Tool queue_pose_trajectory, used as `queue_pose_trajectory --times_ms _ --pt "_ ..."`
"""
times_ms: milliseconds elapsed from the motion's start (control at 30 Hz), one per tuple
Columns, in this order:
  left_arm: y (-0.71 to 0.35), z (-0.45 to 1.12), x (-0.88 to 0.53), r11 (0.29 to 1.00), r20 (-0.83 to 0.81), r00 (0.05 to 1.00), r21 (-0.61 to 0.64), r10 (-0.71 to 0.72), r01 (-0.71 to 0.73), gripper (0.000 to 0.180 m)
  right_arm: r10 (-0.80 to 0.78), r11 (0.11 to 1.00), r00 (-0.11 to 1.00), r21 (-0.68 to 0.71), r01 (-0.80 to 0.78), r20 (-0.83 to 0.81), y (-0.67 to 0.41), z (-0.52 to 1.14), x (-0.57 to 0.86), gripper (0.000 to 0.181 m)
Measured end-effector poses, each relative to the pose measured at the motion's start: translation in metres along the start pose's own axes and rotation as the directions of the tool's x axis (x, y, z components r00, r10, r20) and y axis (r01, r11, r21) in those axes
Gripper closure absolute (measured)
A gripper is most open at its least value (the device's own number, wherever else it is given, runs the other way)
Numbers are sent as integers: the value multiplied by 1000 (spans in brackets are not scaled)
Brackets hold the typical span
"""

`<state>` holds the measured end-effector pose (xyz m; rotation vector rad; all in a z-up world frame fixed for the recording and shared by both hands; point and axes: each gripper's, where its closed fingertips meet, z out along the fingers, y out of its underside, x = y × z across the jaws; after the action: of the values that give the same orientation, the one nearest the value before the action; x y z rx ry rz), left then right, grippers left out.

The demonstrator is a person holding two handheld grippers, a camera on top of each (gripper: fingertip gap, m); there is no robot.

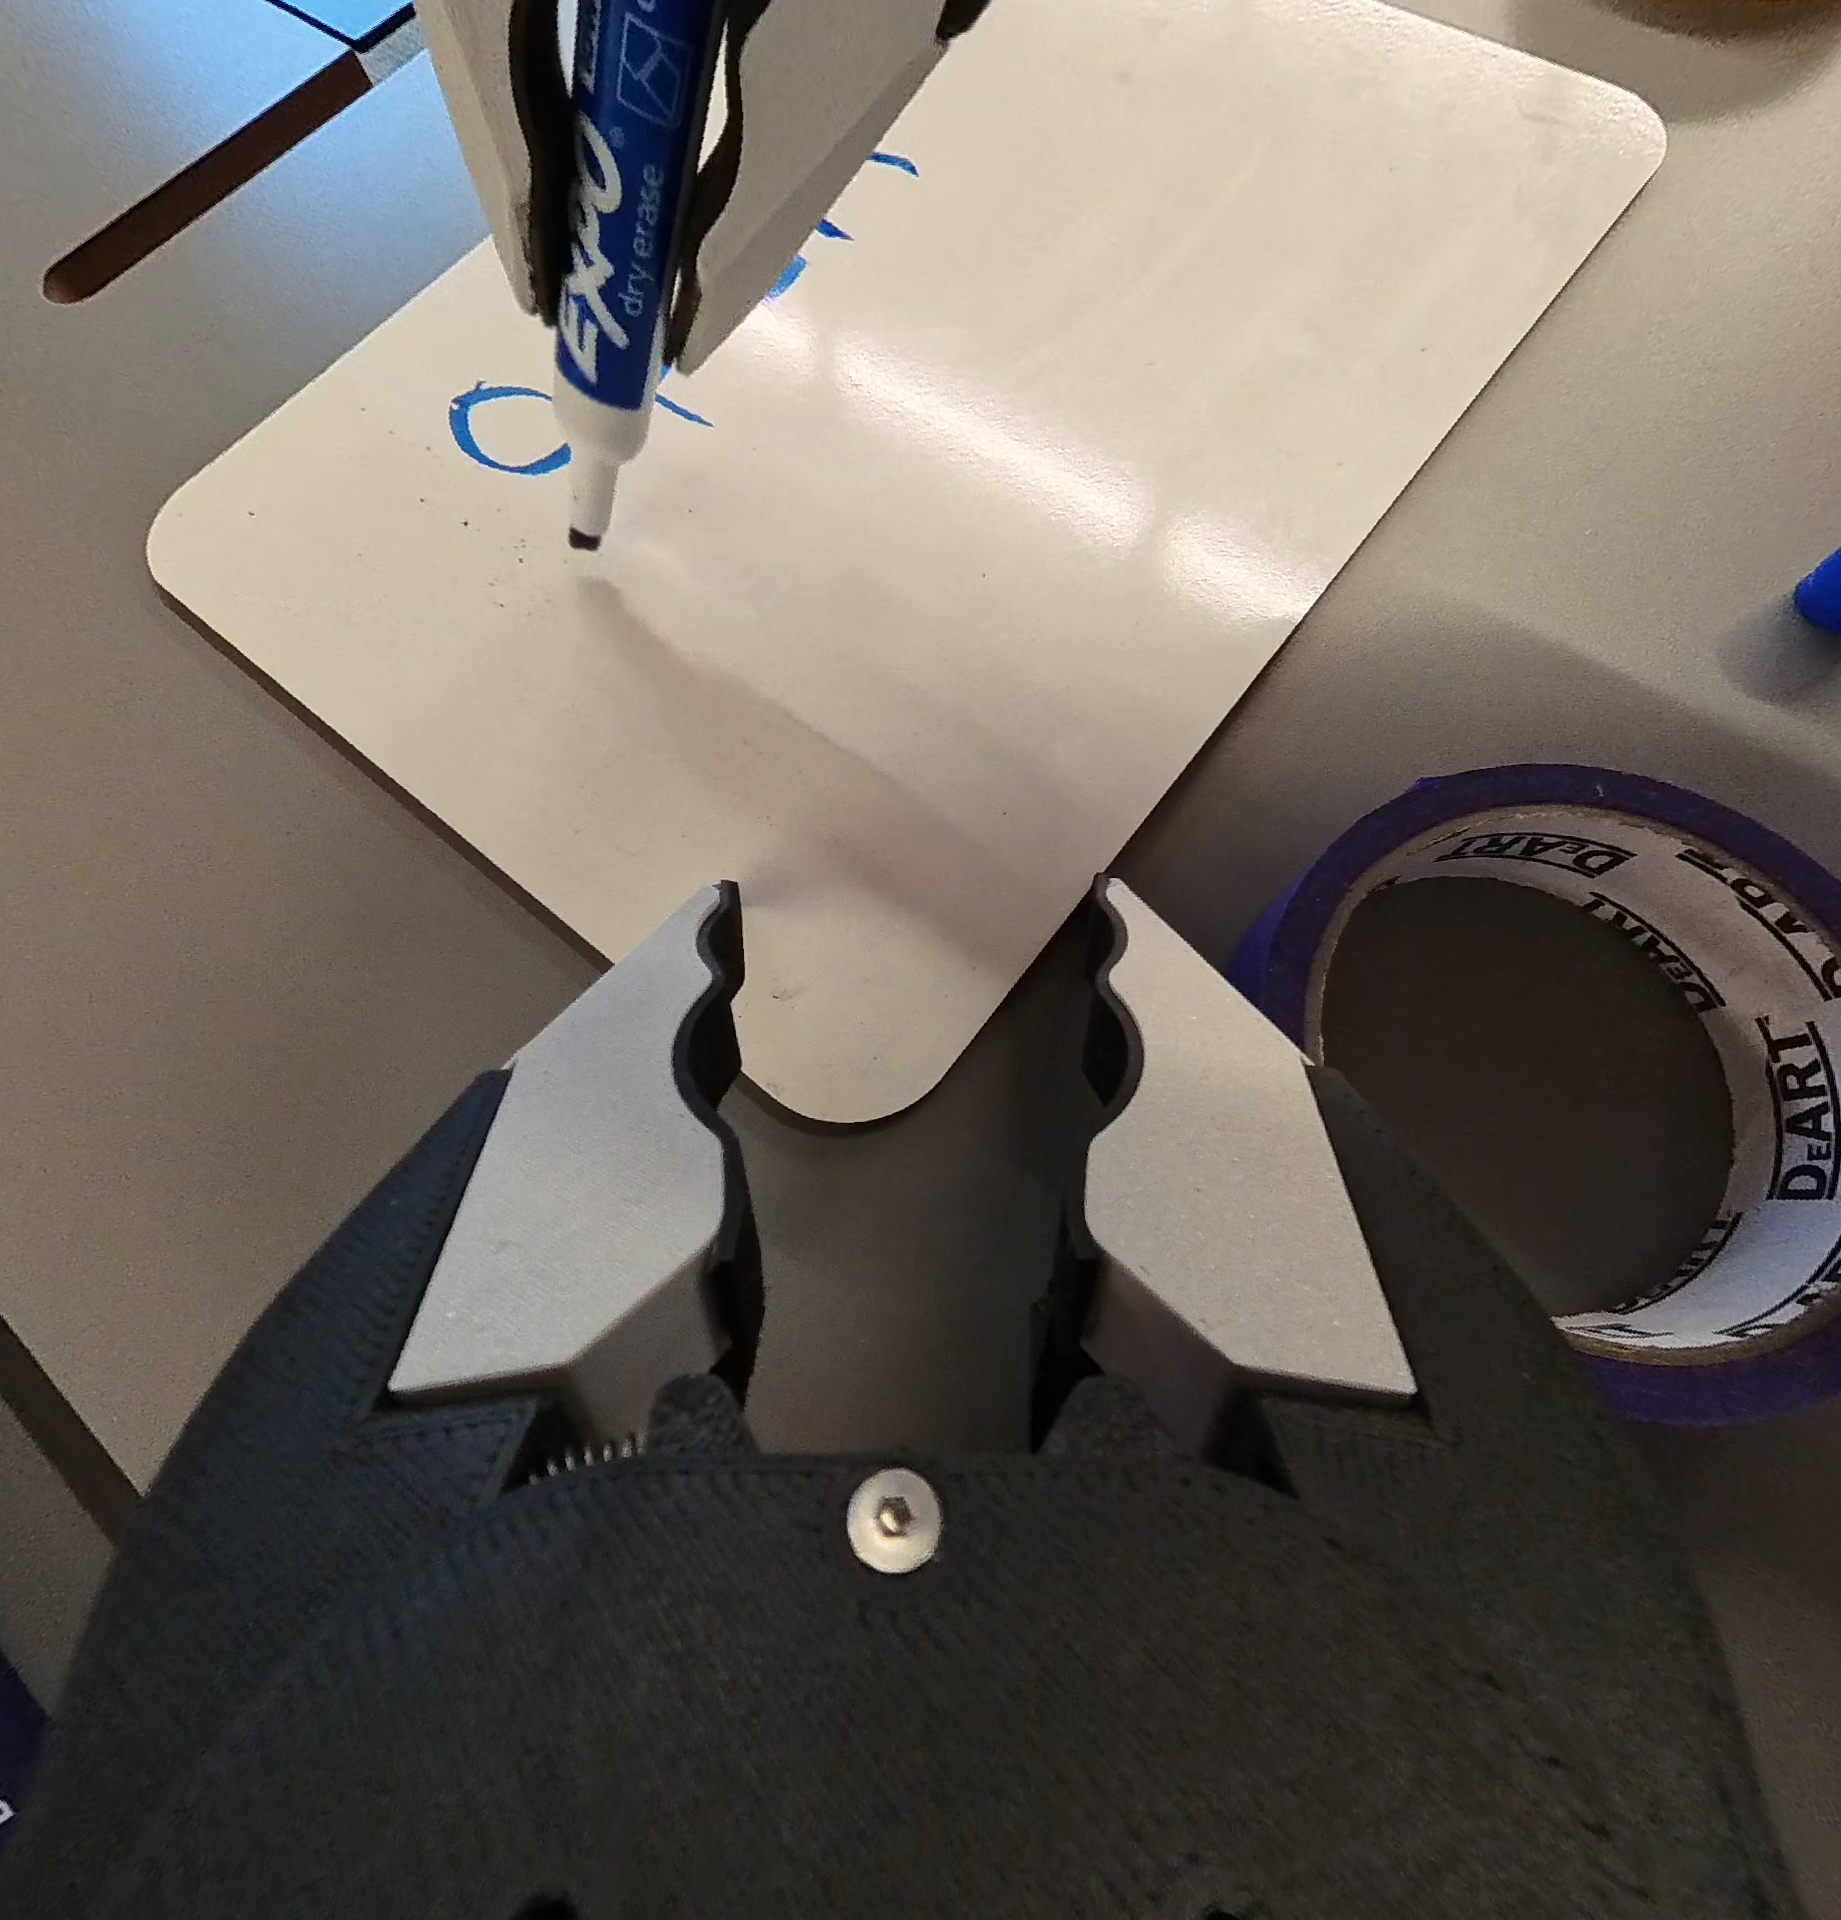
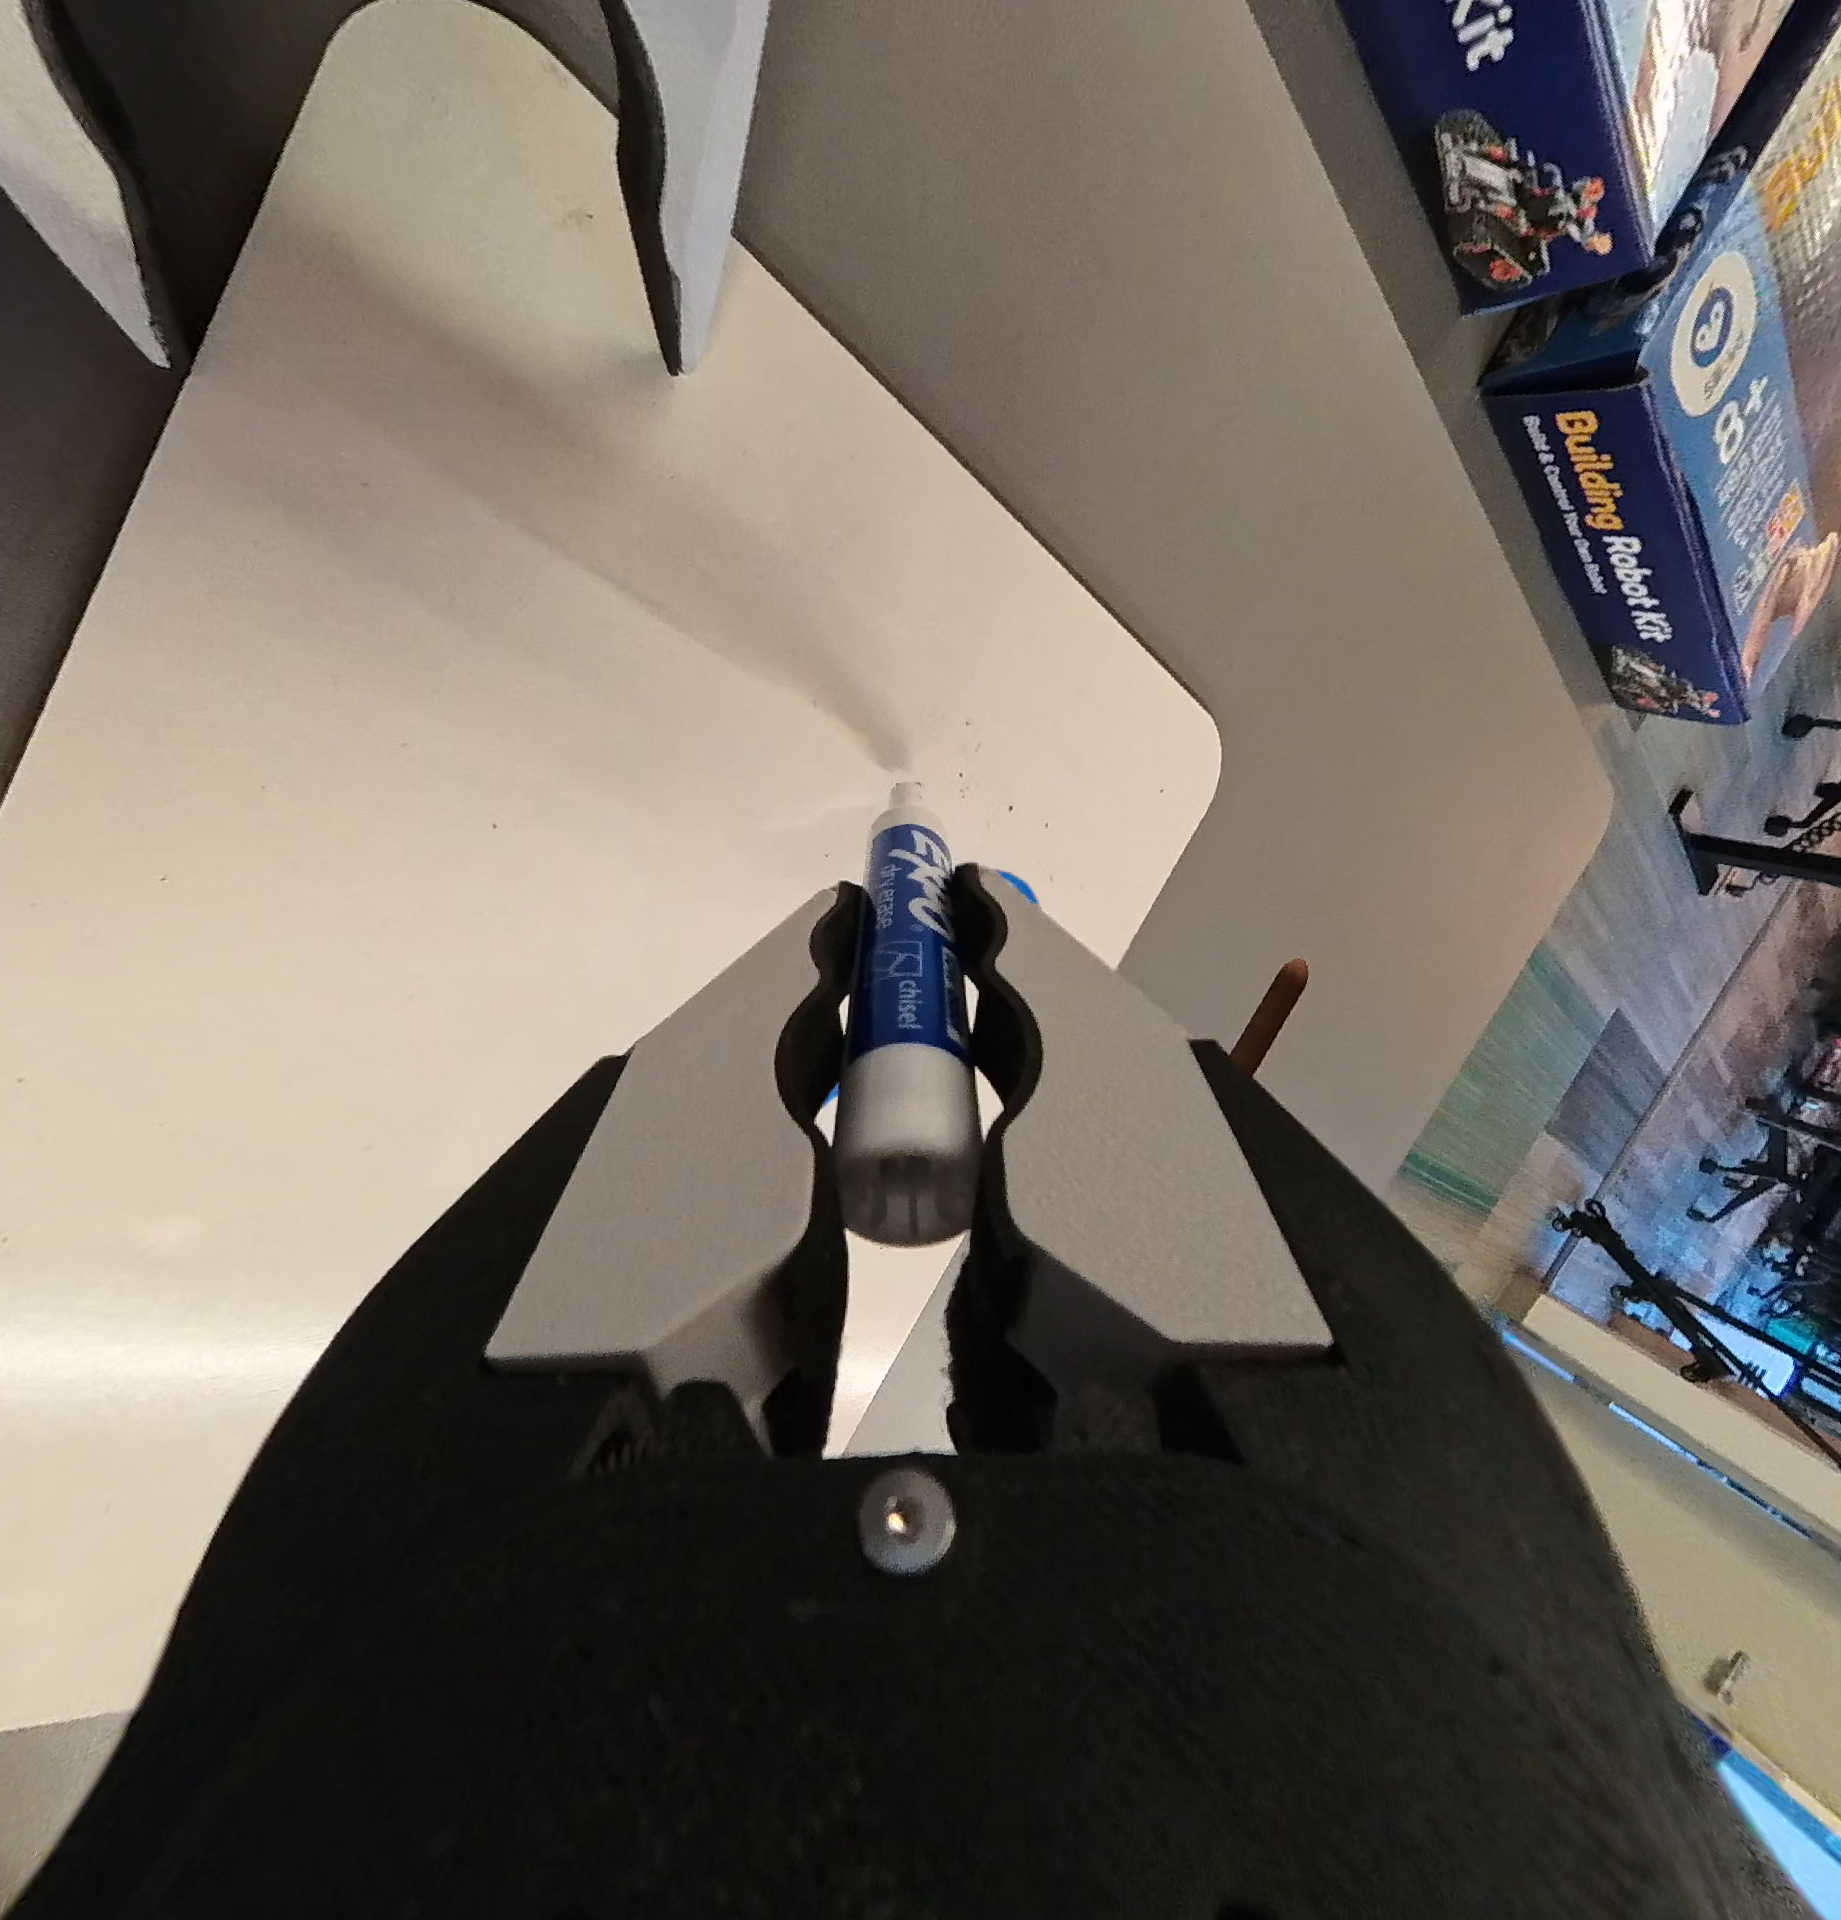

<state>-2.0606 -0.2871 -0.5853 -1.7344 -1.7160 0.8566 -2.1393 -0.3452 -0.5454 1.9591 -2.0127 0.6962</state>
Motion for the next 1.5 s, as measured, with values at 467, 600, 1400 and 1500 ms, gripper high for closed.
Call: queue_pose_trajectory --times_ms 467,600,1400,1500 --pt "0 0 0 1000 -1 1000 1 -2 2 115 446 894 832 118 -432 -330 84 -119 29 164" --pt "0 0 0 1000 -2 1000 1 -2 2 115 675 733 627 255 -630 -389 113 -168 -1 165" --pt "0 -2 -2 1000 -8 1000 7 -28 28 114 655 731 709 457 -507 -260 49 -112 -6 164" --pt "2 -2 -4 1000 16 1000 -2 -23 23 108 392 892 900 319 -320 -192 21 -76 -10 164"
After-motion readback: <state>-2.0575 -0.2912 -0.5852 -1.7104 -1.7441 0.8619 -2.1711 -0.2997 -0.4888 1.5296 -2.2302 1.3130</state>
